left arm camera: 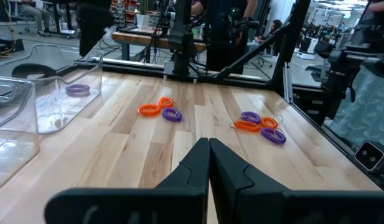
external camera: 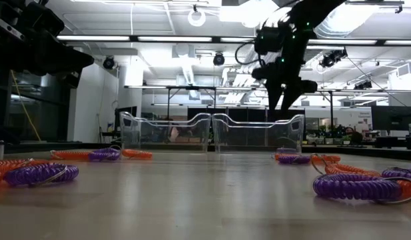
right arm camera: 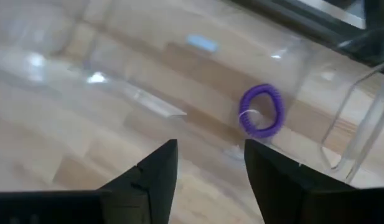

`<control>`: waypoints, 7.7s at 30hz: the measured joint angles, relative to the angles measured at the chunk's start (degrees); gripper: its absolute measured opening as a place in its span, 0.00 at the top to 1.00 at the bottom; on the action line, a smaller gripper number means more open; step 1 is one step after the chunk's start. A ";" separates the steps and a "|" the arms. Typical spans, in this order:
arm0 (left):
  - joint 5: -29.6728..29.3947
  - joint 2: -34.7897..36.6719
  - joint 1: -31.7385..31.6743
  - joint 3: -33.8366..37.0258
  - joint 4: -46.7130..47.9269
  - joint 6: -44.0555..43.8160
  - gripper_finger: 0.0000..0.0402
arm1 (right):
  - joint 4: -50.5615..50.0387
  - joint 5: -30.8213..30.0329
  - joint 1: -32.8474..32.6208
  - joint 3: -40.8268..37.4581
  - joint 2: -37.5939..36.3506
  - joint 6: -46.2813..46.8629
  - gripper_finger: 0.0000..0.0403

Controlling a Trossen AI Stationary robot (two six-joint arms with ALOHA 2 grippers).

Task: Sort spring keychains
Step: Put the orange spring keychain into the left transparent bin, then put the violet spring keychain into the right transparent bin

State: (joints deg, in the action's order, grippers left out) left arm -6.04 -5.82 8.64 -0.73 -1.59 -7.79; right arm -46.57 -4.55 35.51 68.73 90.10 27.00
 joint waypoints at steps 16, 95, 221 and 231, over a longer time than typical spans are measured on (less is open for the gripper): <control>0.00 0.02 0.00 0.00 0.00 0.00 1.00 | -8.98 3.76 -15.38 0.00 -3.34 -3.47 0.58; 0.00 0.01 0.00 0.00 0.00 0.00 1.00 | 9.34 7.90 -25.03 -11.09 9.23 14.52 1.00; 0.00 0.02 0.00 0.00 0.02 0.00 1.00 | 15.00 12.11 -32.57 -19.57 -0.45 -45.46 0.55; -0.02 0.00 0.00 0.00 0.02 0.00 1.00 | 17.96 10.71 -32.53 -22.76 -0.43 -50.37 0.55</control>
State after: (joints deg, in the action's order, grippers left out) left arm -6.06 -5.82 8.64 -0.73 -1.56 -7.79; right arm -28.61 6.15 2.98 45.97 89.67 -23.37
